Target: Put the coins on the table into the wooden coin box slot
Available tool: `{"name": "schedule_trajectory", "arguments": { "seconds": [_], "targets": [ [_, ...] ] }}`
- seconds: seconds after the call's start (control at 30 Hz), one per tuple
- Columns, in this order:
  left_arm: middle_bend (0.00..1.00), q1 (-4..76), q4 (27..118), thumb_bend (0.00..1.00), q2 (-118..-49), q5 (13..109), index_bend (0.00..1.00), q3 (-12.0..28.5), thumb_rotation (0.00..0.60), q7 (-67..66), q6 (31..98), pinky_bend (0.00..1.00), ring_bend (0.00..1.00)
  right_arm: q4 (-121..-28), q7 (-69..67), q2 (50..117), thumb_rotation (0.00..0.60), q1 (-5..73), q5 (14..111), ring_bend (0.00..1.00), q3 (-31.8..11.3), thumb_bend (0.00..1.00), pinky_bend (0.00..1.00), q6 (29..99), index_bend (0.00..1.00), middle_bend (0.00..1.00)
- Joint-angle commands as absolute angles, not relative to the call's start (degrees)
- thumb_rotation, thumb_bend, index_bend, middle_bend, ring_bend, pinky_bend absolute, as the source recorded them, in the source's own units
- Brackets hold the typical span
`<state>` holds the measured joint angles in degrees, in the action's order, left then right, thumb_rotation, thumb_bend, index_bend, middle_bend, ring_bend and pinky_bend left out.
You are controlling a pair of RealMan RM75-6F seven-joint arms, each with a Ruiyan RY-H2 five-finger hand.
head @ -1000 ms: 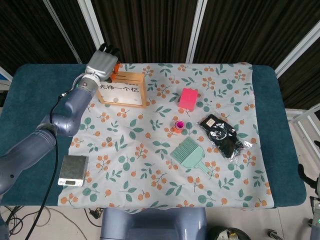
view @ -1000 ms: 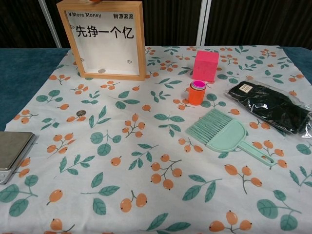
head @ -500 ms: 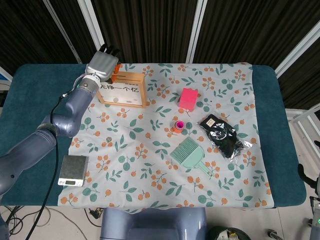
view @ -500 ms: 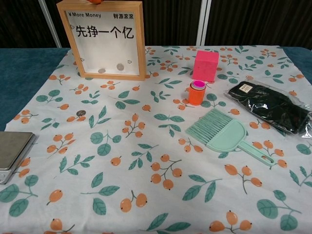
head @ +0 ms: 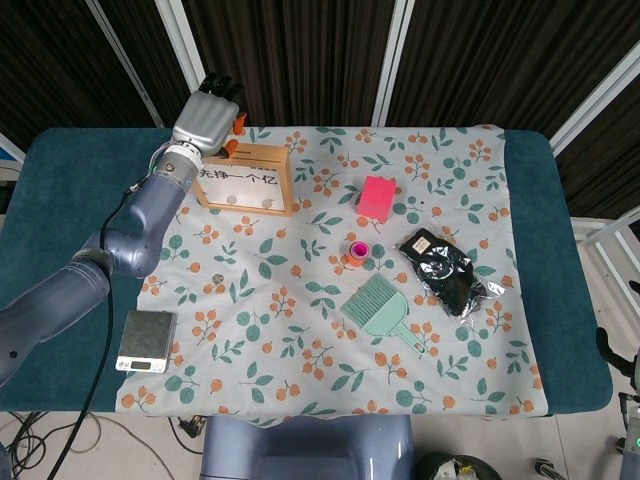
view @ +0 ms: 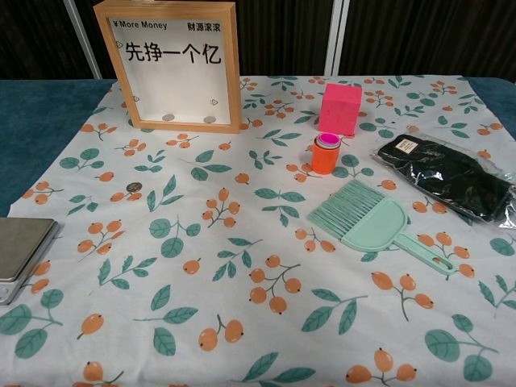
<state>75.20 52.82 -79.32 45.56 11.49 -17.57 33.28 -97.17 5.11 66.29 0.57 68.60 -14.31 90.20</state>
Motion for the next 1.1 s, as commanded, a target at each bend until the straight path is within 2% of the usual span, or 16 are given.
{"name": "schedule_trajectory", "arguments": {
  "seconds": [0.03,0.13,0.27,0.37,0.47,0.63,0.87,1.1],
  "targets": [
    [0.09,69.6,63.2,0.34,-75.0,53.4,0.52,13.9,0.600,-12.1,47.6,0.00,0.00,-97.1,5.0,66.3,0.600,0.6,68.6,0.01,-14.4,0.39,0.00,90.3,0.21,0.05],
    [0.09,64.0,69.2,0.32,-72.8,61.3,0.52,11.9,0.600,-8.7,58.0,0.00,0.00,-97.0,5.0,66.4,0.600,0.6,68.7,0.01,-14.5,0.39,0.00,90.5,0.21,0.05],
    [0.09,53.5,74.8,0.32,-71.4,70.7,0.52,5.9,0.600,-2.9,71.2,0.00,0.00,-97.0,4.9,66.4,0.600,0.6,68.6,0.01,-14.5,0.39,0.00,90.5,0.21,0.05],
    [0.09,47.5,73.3,0.32,-73.3,74.7,0.52,2.1,0.600,0.9,76.9,0.00,0.00,-96.9,5.1,66.5,0.600,0.6,69.1,0.01,-14.4,0.39,0.00,90.7,0.21,0.05],
    [0.09,43.2,69.3,0.32,-76.4,77.6,0.52,-0.6,0.600,4.4,80.0,0.00,0.00,-96.9,5.2,66.6,0.600,0.5,69.1,0.01,-14.3,0.39,0.00,90.8,0.21,0.05],
    [0.09,39.2,62.6,0.33,-82.1,80.7,0.52,-3.3,0.600,7.8,81.4,0.00,0.00,-96.8,5.3,66.7,0.600,0.6,69.2,0.01,-14.2,0.39,0.00,90.7,0.21,0.05],
    [0.10,37.3,56.0,0.33,-88.8,82.1,0.50,-5.6,0.600,6.7,75.9,0.00,0.00,-96.9,5.1,66.5,0.600,0.5,68.9,0.01,-14.4,0.39,0.00,90.7,0.21,0.05],
    [0.09,36.9,50.8,0.33,-93.7,83.7,0.47,-6.1,0.600,4.7,73.0,0.00,0.00,-97.0,5.1,66.4,0.600,0.5,68.8,0.01,-14.4,0.39,0.00,90.6,0.21,0.05]
  ]
}}
